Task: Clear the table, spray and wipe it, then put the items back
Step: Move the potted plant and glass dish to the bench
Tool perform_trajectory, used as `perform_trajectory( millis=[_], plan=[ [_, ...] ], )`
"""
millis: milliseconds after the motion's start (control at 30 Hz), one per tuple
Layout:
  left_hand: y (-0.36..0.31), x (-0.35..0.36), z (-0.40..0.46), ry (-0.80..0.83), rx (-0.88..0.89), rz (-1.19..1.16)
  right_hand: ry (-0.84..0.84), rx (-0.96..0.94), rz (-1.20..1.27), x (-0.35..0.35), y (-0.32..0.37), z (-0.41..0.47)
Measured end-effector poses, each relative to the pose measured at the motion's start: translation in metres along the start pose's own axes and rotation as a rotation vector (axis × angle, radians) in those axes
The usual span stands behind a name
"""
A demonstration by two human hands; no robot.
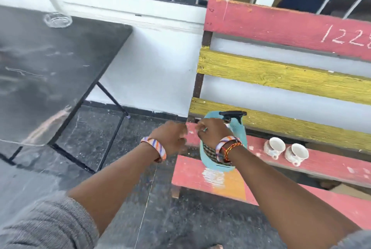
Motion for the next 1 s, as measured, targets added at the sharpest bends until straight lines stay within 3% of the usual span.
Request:
perform_trajectory(
  millis=[400,733,1000],
  plan=[
    [0.226,-0.145,-0.141,-0.275,-0.103,0.106,-0.06,-0.232,0.03,0.111,0.302,0.028],
    [0.364,-0.204,-0.162,-0.357,-0.241,0.052,-0.072,-0.312,0.162,0.172,0.425,0.094],
    [0.481,-0.263,-0.127,-0.306,-0.318,0.104,-0.051,-0.359,0.199,0.212,0.53,0.194]
  ],
)
Point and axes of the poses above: each hand's wrist, its own z-axis towards the middle knuckle, its own x-axis out of the palm, y = z × x, the point moved 6 cm from there along z, towards the middle knuckle, and after that the axes turned 3 degrees about -y, right-handed, at the moved point
